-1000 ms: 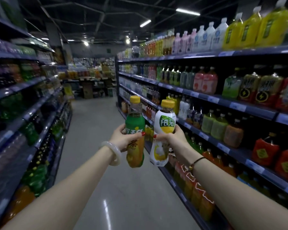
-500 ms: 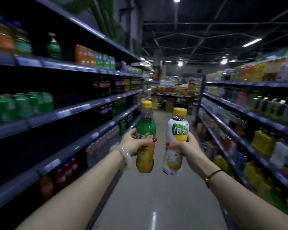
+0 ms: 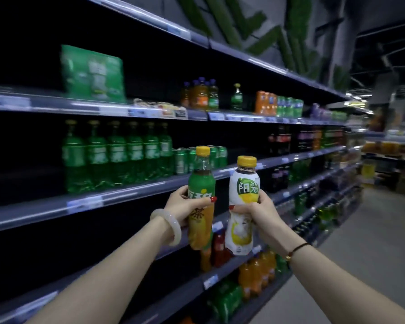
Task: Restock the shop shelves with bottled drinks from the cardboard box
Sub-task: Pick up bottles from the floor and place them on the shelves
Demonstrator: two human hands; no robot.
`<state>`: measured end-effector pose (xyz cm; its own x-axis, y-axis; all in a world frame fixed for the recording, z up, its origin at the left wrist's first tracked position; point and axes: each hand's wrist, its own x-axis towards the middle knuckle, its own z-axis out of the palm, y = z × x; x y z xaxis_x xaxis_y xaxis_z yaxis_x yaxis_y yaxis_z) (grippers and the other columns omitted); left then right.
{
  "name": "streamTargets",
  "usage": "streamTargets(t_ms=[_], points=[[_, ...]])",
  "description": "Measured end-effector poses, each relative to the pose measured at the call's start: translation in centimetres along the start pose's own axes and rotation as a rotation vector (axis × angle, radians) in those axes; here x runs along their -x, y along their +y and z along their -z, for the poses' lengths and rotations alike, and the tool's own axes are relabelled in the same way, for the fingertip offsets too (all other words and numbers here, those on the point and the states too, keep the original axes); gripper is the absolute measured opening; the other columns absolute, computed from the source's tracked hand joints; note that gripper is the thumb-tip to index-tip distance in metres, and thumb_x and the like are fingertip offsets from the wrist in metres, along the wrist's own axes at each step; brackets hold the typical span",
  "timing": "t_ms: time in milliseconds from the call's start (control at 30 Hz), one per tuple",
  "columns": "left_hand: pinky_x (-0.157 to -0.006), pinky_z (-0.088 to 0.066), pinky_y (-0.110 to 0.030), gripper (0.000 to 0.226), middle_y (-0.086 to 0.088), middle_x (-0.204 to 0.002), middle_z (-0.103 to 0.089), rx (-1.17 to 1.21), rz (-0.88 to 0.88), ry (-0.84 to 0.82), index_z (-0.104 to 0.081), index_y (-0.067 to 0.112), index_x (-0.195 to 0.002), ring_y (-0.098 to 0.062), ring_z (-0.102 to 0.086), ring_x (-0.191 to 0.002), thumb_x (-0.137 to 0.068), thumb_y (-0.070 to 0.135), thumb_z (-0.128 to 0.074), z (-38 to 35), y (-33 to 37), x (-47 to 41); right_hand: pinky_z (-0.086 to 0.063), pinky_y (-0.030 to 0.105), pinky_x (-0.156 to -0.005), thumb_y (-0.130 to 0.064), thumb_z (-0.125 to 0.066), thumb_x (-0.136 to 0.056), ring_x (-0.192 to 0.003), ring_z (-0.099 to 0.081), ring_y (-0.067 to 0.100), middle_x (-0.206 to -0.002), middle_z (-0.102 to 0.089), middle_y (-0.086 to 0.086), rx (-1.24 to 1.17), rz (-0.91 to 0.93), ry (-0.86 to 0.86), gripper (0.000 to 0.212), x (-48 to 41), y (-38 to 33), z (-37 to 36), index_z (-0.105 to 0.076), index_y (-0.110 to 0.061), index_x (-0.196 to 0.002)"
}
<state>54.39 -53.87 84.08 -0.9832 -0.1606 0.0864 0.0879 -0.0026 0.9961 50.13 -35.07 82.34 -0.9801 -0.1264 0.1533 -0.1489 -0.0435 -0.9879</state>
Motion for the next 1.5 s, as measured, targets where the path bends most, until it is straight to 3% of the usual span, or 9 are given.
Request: streamTargets(t_ms=[167,300,367,500,933,1067,1167,1333,1500], points=[[-0.056,-0.044,-0.025,0.048,0.000,-0.104,-0.067,-0.008,-0.012,0.136,-0.058,0.016,-0.117,-0.009,-0.061,-0.082,-0.074,0.015,-0.078,9.1,1.1,1.4,-0.054,0.036,-0.069,0.007,-0.075,-0.066,-0.087,-0.066,0.027,-0.098,-0.068,0.011,-0.063,-0.001,-0.167,0.045,-1.3,0.0,-10.6,-0.056,-0.015,-0.100],[-0.040,-0.045,-0.017,0.029,0.007,-0.086,-0.063,-0.004,-0.020,0.219,-0.058,0.019,-0.100,-0.003,-0.058,-0.070,-0.077,0.009,-0.074,15.3,1.2,2.2,-0.052,0.033,-0.067,0.009,-0.074,-0.066,-0.087,-0.066,0.027,-0.098,-0.069,0.011,-0.121,-0.014,-0.261,0.047,-2.1,0.4,-17.7,-0.057,-0.011,-0.105],[-0.045,-0.042,-0.018,0.029,0.008,-0.088,-0.063,-0.025,-0.022,0.256,-0.058,0.021,-0.099,-0.002,-0.057,-0.072,-0.077,0.011,-0.074,18.1,1.1,2.6,-0.052,0.033,-0.068,0.009,-0.074,-0.065,-0.088,-0.066,0.027,-0.101,-0.069,0.012,-0.138,-0.022,-0.300,0.050,-2.5,0.7,-20.9,-0.056,-0.009,-0.109],[-0.053,-0.040,-0.020,0.056,0.000,-0.113,-0.066,-0.035,-0.012,0.352,-0.052,0.014,-0.126,-0.003,-0.059,-0.079,-0.076,0.016,-0.076,22.7,1.1,3.5,-0.053,0.035,-0.072,0.009,-0.073,-0.066,-0.091,-0.066,0.028,-0.103,-0.068,0.012,-0.168,-0.022,-0.371,0.051,-2.9,0.8,-26.4,-0.056,-0.009,-0.110],[-0.056,-0.044,-0.023,0.039,0.004,-0.093,-0.067,-0.029,-0.033,0.670,-0.060,0.015,-0.110,-0.008,-0.062,-0.080,-0.075,0.015,-0.076,32.7,1.5,8.7,-0.054,0.046,-0.087,0.008,-0.074,-0.063,-0.095,-0.066,0.032,-0.104,-0.069,0.014,-0.150,-0.015,-0.676,0.053,-1.8,0.5,-40.5,-0.056,-0.008,-0.109],[-0.055,-0.045,-0.024,0.039,0.001,-0.095,-0.068,-0.053,-0.037,0.753,-0.062,0.015,-0.109,-0.010,-0.062,-0.080,-0.073,0.015,-0.078,36.2,1.8,10.4,-0.051,0.034,-0.071,0.008,-0.074,-0.064,-0.094,-0.066,0.032,-0.103,-0.069,0.012,-0.159,-0.015,-0.757,0.051,-0.4,-0.1,-44.9,-0.056,-0.010,-0.109],[-0.050,-0.051,-0.020,0.041,-0.007,-0.102,-0.069,-0.065,-0.068,0.817,-0.063,0.010,-0.109,-0.014,-0.064,-0.080,-0.071,0.013,-0.079,39.8,2.0,11.2,-0.050,0.033,-0.072,0.008,-0.072,-0.065,-0.092,-0.065,0.029,-0.103,-0.069,0.011,-0.162,0.009,-0.795,0.050,0.5,-0.8,-48.5,-0.056,-0.011,-0.108],[-0.073,-0.053,-0.033,0.029,0.000,-0.093,-0.065,-0.121,-0.128,0.826,-0.053,0.026,-0.082,-0.011,-0.060,-0.081,-0.073,0.015,-0.078,46.4,3.8,12.3,-0.052,0.033,-0.072,0.012,-0.071,-0.065,-0.090,-0.065,0.025,-0.099,-0.068,0.009,-0.218,0.053,-0.790,0.054,2.2,-2.3,-54.5,-0.055,-0.011,-0.111],[-0.074,-0.053,-0.033,0.033,-0.002,-0.096,-0.068,-0.130,-0.186,0.780,-0.059,0.021,-0.095,-0.015,-0.064,-0.087,-0.071,0.012,-0.079,52.7,5.8,12.2,-0.053,0.035,-0.075,0.012,-0.071,-0.066,-0.089,-0.065,0.024,-0.098,-0.067,0.008,-0.269,0.089,-0.731,0.052,3.0,-4.1,-59.7,-0.054,-0.011,-0.109]])
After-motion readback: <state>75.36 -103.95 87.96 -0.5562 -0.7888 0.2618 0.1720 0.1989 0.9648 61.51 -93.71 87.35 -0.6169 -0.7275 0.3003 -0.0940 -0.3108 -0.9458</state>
